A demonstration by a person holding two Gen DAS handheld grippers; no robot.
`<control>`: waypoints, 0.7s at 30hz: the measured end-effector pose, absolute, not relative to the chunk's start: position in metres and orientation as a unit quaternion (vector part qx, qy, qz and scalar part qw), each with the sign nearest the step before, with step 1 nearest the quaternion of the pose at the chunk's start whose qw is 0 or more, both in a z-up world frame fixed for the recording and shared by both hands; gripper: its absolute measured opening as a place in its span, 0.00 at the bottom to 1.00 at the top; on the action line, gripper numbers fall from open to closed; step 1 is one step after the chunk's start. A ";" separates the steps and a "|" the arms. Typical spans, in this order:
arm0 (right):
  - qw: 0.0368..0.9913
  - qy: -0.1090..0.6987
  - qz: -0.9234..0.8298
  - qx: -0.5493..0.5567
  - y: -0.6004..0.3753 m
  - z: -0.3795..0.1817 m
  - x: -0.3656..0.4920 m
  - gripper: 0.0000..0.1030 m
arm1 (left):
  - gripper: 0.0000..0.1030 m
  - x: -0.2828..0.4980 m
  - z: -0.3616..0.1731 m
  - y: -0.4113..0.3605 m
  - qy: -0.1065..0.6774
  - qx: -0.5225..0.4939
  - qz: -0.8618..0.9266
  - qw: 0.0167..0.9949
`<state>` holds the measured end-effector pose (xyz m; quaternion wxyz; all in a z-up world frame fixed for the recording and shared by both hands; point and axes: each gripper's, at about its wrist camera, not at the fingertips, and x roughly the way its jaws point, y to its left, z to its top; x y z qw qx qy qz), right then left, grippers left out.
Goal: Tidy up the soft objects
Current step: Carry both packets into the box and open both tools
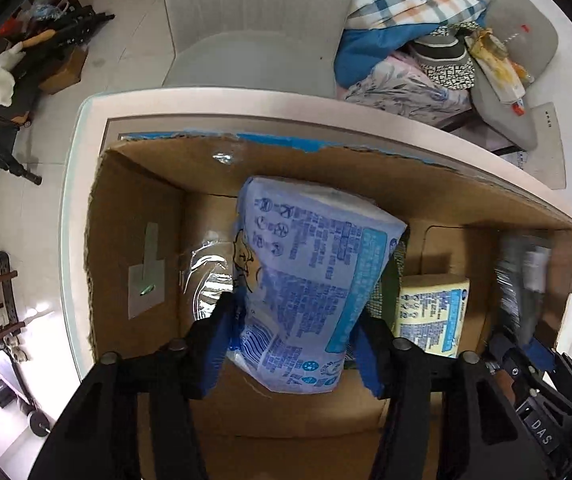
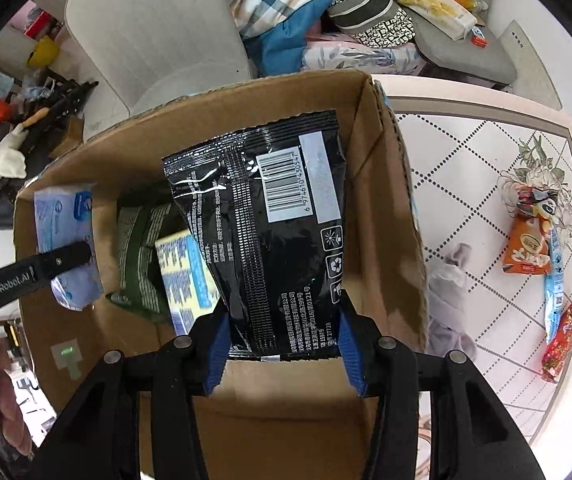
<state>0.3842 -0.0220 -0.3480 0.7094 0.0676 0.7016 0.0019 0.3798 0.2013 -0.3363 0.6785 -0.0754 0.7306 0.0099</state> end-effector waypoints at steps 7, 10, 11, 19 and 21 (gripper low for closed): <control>0.705 0.705 0.005 0.073 -0.023 -0.352 0.386 0.66 | 0.81 0.378 -0.330 0.204 0.722 -0.077 0.016 0.687; 0.707 0.703 0.007 0.074 -0.024 -0.347 0.384 0.66 | 0.90 0.374 -0.325 0.204 0.717 -0.075 0.014 0.693; 0.707 0.703 0.008 0.074 -0.023 -0.345 0.383 0.69 | 0.90 0.372 -0.322 0.204 0.714 -0.072 0.016 0.697; 0.717 0.696 0.017 0.036 -0.015 -0.328 0.360 0.99 | 1.00 0.340 -0.294 0.200 0.682 -0.053 0.019 0.730; 0.718 0.695 0.020 0.031 -0.016 -0.324 0.353 0.99 | 1.00 0.328 -0.285 0.198 0.673 -0.051 0.020 0.738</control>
